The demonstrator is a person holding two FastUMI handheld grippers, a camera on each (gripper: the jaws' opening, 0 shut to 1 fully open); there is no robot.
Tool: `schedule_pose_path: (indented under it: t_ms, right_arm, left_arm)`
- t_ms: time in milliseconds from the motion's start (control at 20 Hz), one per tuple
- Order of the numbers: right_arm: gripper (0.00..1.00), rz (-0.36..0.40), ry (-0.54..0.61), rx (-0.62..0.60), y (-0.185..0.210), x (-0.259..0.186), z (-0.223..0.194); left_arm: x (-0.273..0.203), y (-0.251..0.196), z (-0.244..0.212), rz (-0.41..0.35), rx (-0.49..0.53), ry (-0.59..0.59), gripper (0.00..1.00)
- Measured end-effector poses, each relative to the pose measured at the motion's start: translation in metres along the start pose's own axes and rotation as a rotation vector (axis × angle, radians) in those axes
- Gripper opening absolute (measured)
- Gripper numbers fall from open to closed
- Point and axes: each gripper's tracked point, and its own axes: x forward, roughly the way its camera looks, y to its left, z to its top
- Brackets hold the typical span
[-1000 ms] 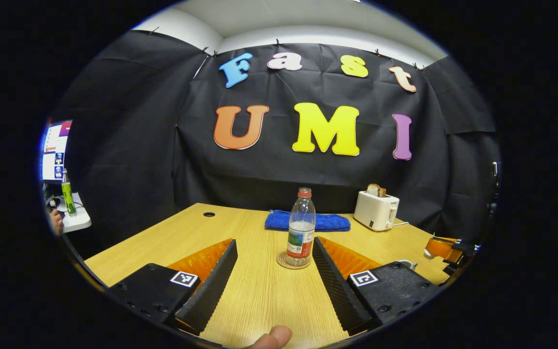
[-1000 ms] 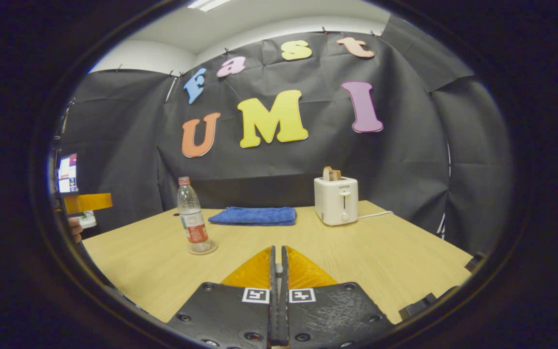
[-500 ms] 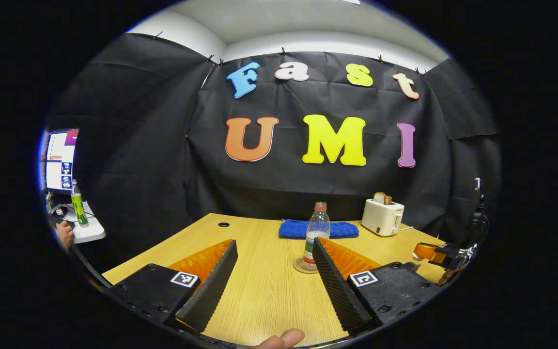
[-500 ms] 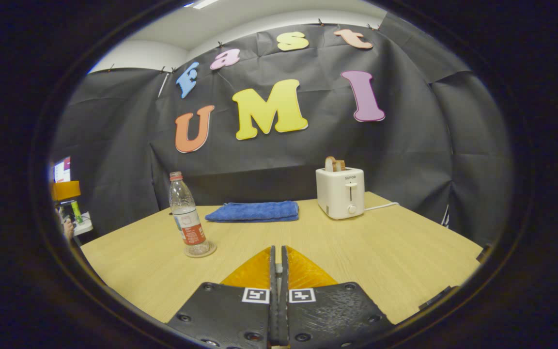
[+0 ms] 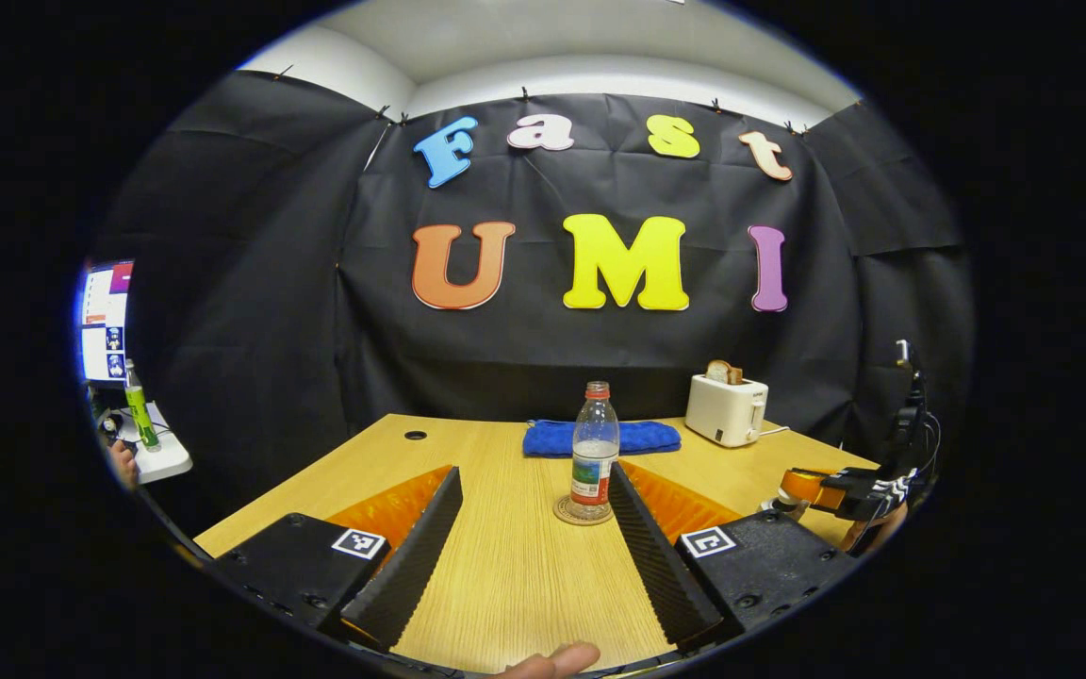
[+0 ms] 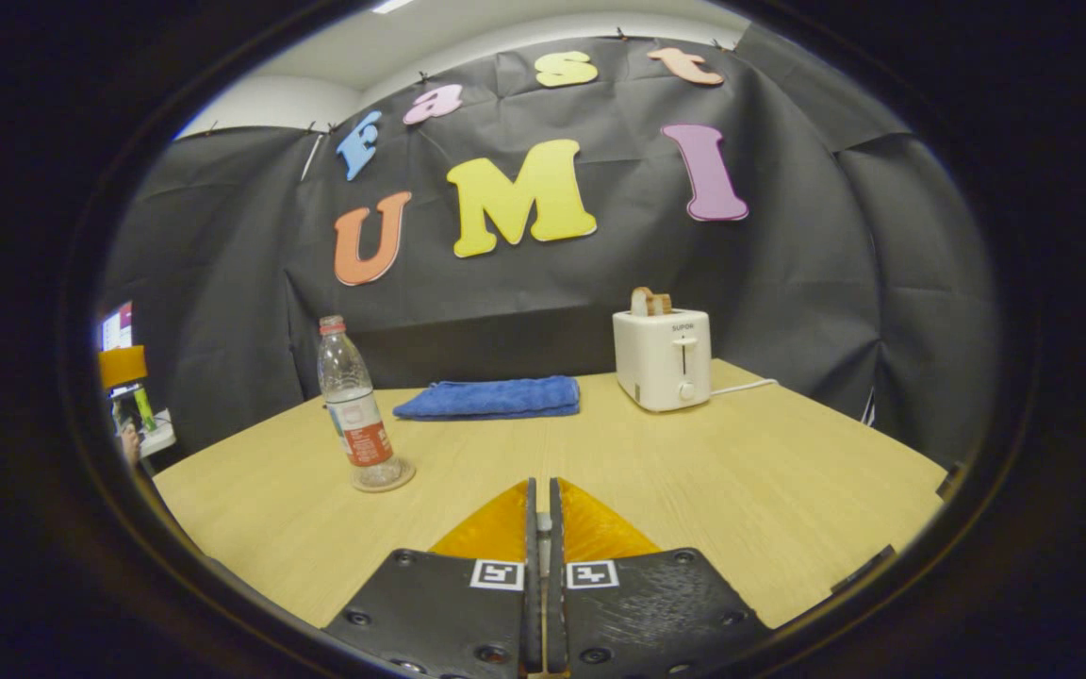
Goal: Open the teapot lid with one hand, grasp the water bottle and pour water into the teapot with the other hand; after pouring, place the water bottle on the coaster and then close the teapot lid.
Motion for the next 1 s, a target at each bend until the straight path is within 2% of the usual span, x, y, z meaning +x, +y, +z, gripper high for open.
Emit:
schedule_pose_path:
  t_ms: [250, 600, 750, 800, 850, 950, 1000]
  right_arm:
    - [0.02, 0.01, 0.013, -0.001, 0.006, 0.0, -0.006]
    - [0.1, -0.004, -0.015, -0.009, 0.007, -0.004, 0.004]
    - [0.29, -0.016, -0.025, -0.007, 0.007, -0.012, 0.011]
    - [0.41, -0.022, -0.028, -0.012, 0.006, -0.015, 0.014]
    - [0.46, -0.033, -0.03, -0.018, 0.004, -0.018, 0.016]
    - [0.68, -0.061, -0.035, -0.026, 0.0, -0.026, 0.02]
    - [0.7, -0.07, -0.035, -0.028, -0.001, -0.03, 0.022]
  left_arm:
    - [0.003, 0.001, -0.005, 0.003, -0.002, 0.023, 0.98]
    - [0.004, 0.006, -0.009, 0.011, 0.003, 0.048, 0.98]
    - [0.003, 0.008, -0.007, 0.018, 0.003, 0.04, 0.98]
    - [0.002, 0.009, -0.007, 0.018, -0.001, 0.038, 0.98]
    - [0.002, 0.009, -0.006, 0.017, -0.006, 0.036, 0.98]
    - [0.001, 0.009, -0.003, 0.015, -0.009, 0.027, 0.98]
    - [0.001, 0.01, -0.001, 0.015, -0.009, 0.026, 0.98]
